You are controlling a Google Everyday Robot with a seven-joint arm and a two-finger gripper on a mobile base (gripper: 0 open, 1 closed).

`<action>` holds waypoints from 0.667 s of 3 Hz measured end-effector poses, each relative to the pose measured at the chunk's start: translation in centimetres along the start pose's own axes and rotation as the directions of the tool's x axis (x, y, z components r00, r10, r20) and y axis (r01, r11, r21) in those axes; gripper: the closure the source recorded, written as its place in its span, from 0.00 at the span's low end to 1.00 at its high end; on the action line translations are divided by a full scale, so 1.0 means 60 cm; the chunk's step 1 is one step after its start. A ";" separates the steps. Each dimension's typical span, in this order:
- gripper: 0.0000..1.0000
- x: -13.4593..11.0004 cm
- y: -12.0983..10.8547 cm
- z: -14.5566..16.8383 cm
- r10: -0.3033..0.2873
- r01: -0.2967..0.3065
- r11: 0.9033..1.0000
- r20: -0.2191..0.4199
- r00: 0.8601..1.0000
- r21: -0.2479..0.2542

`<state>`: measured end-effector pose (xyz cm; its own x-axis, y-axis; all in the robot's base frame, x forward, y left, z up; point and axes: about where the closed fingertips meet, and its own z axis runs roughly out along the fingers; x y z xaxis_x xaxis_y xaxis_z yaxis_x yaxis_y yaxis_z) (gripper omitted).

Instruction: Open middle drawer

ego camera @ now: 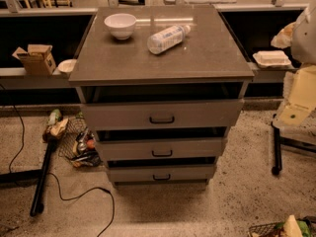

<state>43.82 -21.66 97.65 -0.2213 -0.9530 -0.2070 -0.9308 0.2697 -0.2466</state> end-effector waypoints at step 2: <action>0.00 -0.001 0.005 0.031 -0.020 0.020 0.999 0.011 1.000 -0.043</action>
Offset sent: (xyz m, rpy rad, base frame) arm 0.0055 0.0068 -0.0488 0.0329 0.1105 0.0760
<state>44.09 -21.29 95.84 -0.1995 -0.9565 -0.2128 -0.9467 0.2442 -0.2099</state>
